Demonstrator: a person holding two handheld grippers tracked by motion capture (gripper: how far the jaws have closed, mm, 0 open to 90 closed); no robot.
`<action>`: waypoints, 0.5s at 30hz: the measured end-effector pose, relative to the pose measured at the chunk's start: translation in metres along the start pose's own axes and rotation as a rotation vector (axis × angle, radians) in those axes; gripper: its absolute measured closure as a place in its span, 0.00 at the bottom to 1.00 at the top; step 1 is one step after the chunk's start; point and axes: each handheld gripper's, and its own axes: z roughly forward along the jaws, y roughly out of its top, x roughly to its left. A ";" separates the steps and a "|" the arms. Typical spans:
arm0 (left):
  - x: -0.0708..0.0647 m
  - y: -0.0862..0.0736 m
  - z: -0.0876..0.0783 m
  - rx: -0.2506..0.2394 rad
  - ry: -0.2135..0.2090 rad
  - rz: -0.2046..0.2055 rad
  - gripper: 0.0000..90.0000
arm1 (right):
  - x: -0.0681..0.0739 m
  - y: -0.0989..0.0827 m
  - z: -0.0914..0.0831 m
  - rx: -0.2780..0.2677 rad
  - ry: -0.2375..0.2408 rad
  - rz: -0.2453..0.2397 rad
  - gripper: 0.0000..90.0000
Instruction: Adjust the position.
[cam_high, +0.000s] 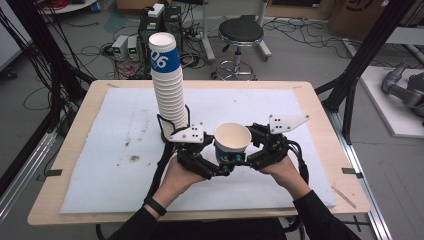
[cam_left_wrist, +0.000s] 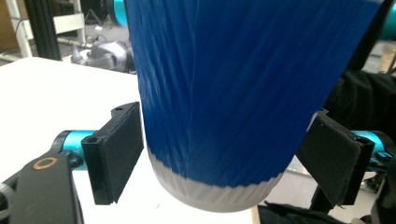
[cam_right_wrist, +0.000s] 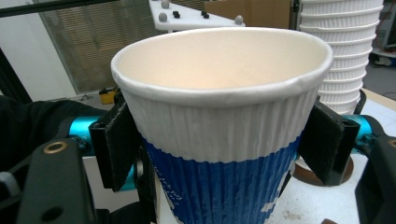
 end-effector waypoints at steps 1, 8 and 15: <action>0.000 0.001 0.000 -0.009 -0.003 -0.004 0.20 | 0.000 0.000 0.000 0.001 0.001 -0.004 0.25; -0.001 0.002 -0.002 -0.022 -0.002 -0.006 0.20 | 0.000 -0.001 0.003 0.008 0.000 -0.004 0.25; -0.001 0.002 -0.002 -0.015 0.003 0.013 0.29 | 0.001 -0.002 0.005 0.017 0.004 0.000 0.25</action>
